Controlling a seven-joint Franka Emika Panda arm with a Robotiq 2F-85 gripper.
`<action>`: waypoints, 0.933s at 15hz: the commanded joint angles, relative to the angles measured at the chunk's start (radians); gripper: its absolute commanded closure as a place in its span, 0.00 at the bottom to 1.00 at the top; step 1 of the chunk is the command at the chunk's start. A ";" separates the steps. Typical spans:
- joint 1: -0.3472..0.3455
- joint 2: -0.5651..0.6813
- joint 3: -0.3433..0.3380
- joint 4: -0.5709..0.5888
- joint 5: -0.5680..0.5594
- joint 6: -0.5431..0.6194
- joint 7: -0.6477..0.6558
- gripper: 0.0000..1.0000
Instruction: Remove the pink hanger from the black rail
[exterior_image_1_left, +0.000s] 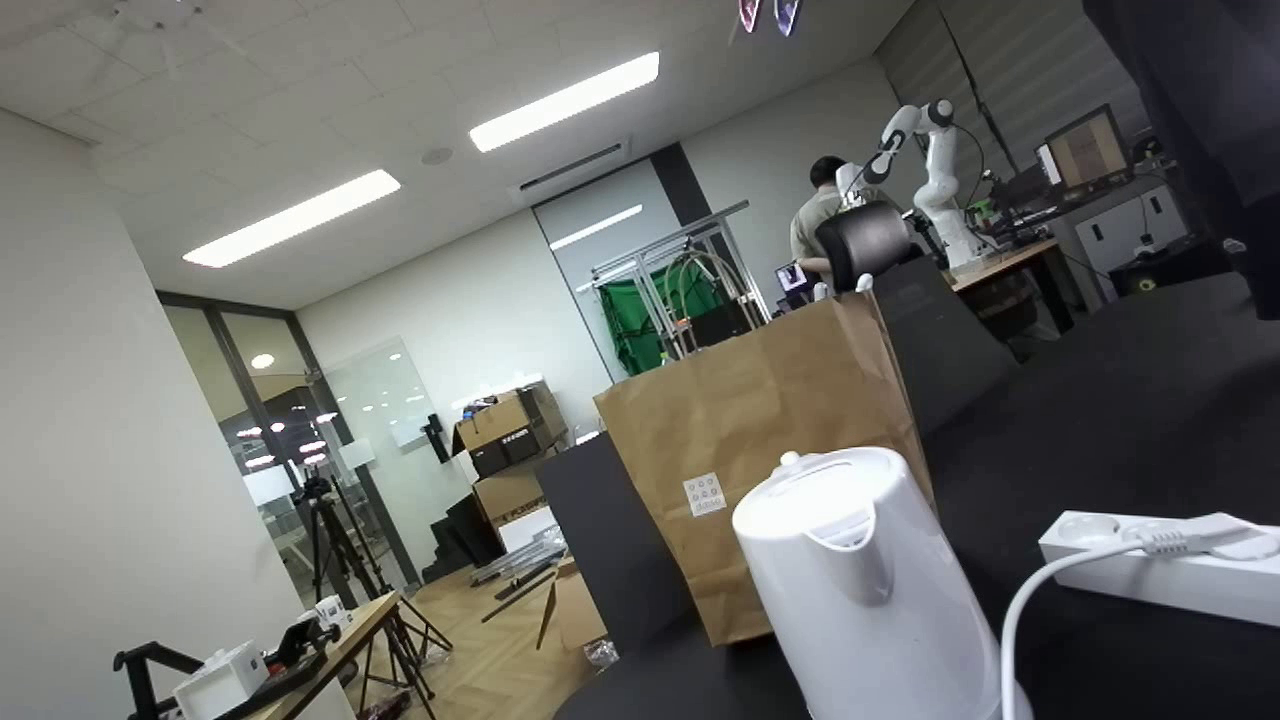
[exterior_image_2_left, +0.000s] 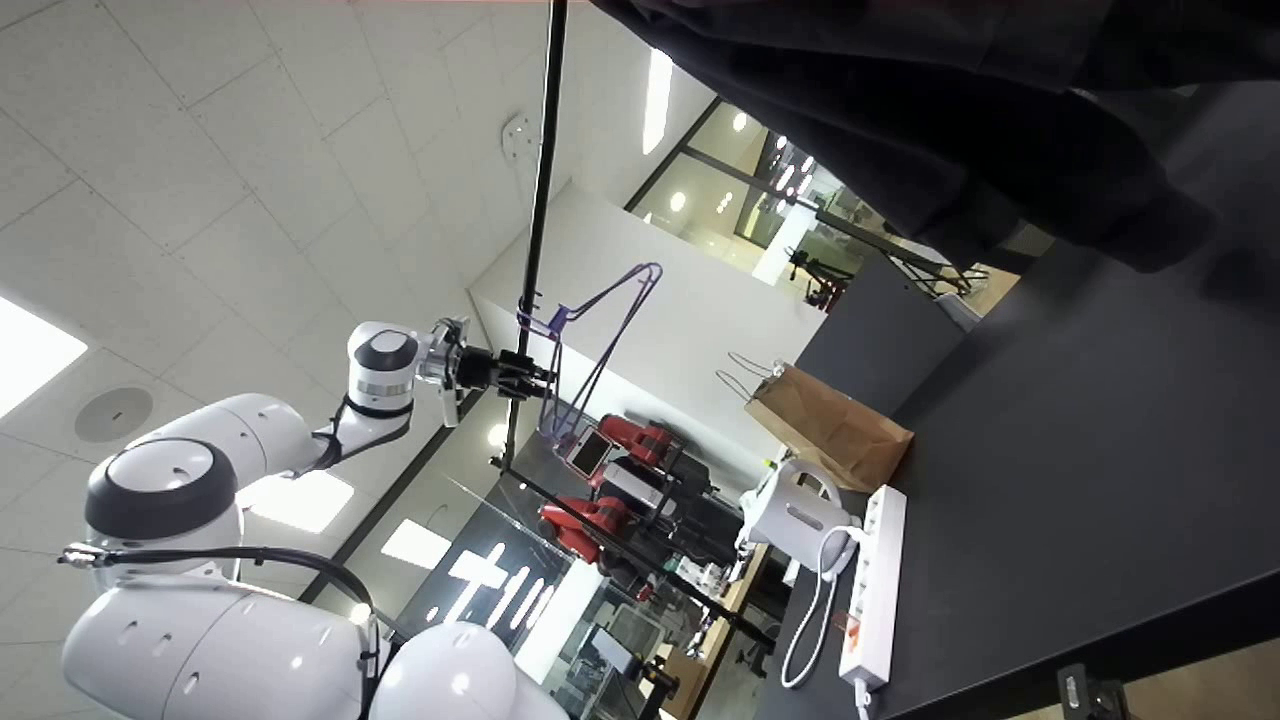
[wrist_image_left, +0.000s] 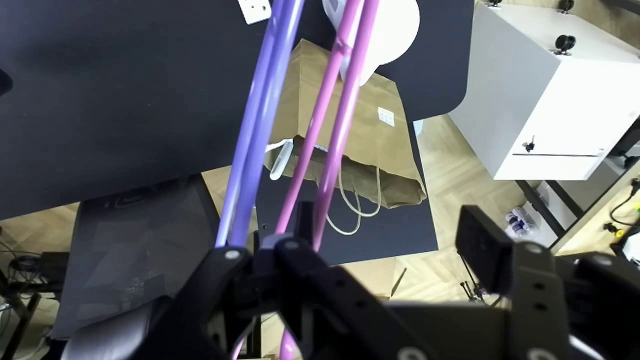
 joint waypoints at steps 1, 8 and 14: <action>-0.002 0.006 -0.003 0.013 -0.023 -0.023 0.044 0.55; -0.005 0.001 -0.012 0.015 -0.019 -0.028 0.049 0.02; -0.006 0.004 -0.011 0.012 -0.041 -0.017 0.056 0.61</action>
